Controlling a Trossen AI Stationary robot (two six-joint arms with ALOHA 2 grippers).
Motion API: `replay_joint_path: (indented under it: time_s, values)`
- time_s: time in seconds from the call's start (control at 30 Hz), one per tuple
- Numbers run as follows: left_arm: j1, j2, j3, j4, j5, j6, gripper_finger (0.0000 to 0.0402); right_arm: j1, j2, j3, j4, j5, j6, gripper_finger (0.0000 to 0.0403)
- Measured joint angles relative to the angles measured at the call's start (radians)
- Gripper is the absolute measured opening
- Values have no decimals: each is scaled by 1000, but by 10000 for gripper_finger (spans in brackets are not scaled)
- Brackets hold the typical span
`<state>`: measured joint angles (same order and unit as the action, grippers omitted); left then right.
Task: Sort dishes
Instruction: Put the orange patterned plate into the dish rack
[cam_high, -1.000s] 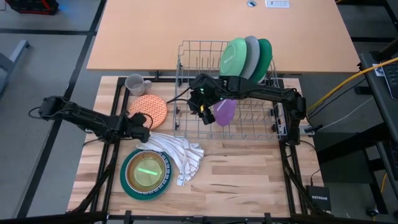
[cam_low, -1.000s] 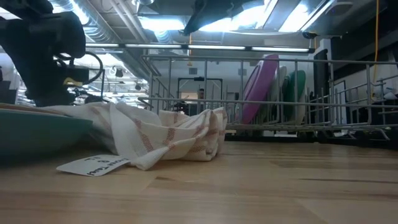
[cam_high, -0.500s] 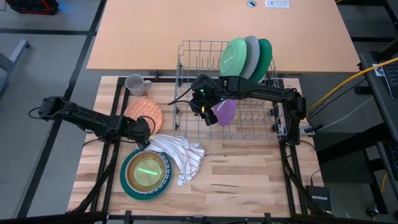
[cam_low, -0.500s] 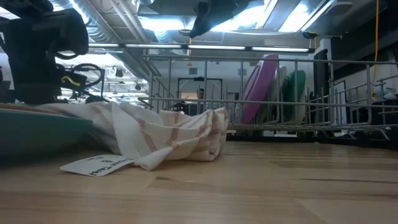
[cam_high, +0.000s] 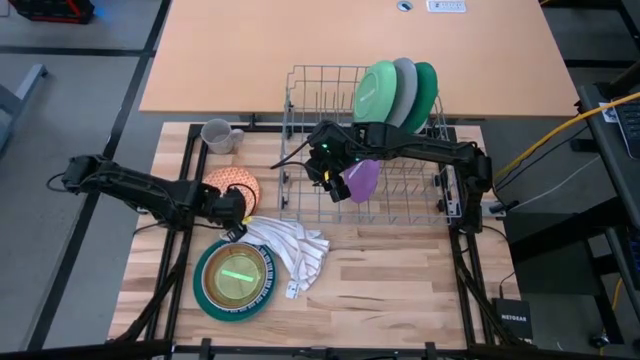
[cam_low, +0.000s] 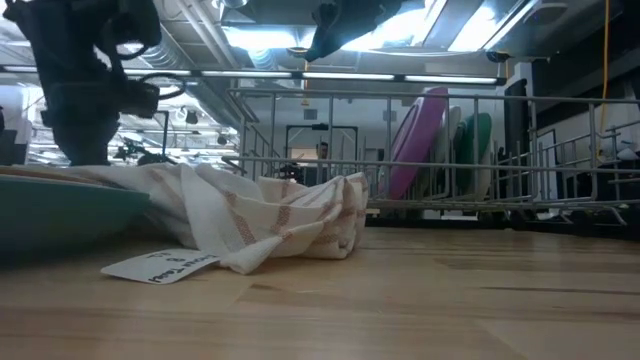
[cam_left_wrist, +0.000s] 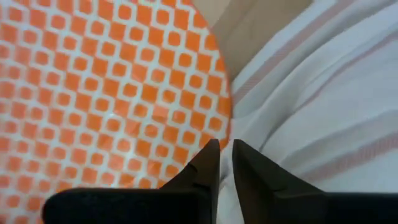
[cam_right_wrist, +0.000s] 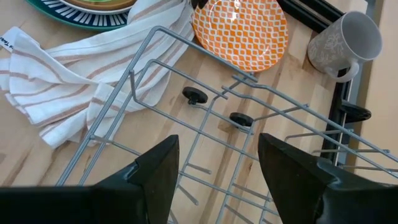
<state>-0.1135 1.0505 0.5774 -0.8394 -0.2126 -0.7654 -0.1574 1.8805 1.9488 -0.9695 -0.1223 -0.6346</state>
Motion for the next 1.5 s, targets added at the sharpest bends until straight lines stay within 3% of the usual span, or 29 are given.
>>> replay_joint_path:
  time_s: [0.23, 0.37, 0.47, 0.7, 0.83, 1.5]
  values:
    - [0, -1, 86, -304, 53, 7, 26, 0, 0, 0, -11, 0, 0, 223]
    - [-14, -1, 83, -346, 182, 44, 37, 0, 0, 0, -34, 0, 0, 223]
    - [-36, -1, 73, -343, 200, 79, 59, 0, 0, 0, -37, 0, 0, 223]
    - [-67, 0, 67, -323, 155, 93, 151, 0, 0, 0, -37, 0, 0, 223]
    - [-81, 9, 67, -316, 89, 100, 182, 0, 0, 0, -37, 0, 0, 223]
    - [-121, 305, 67, -250, 26, 221, 184, 0, 0, 0, -82, 0, 0, 223]
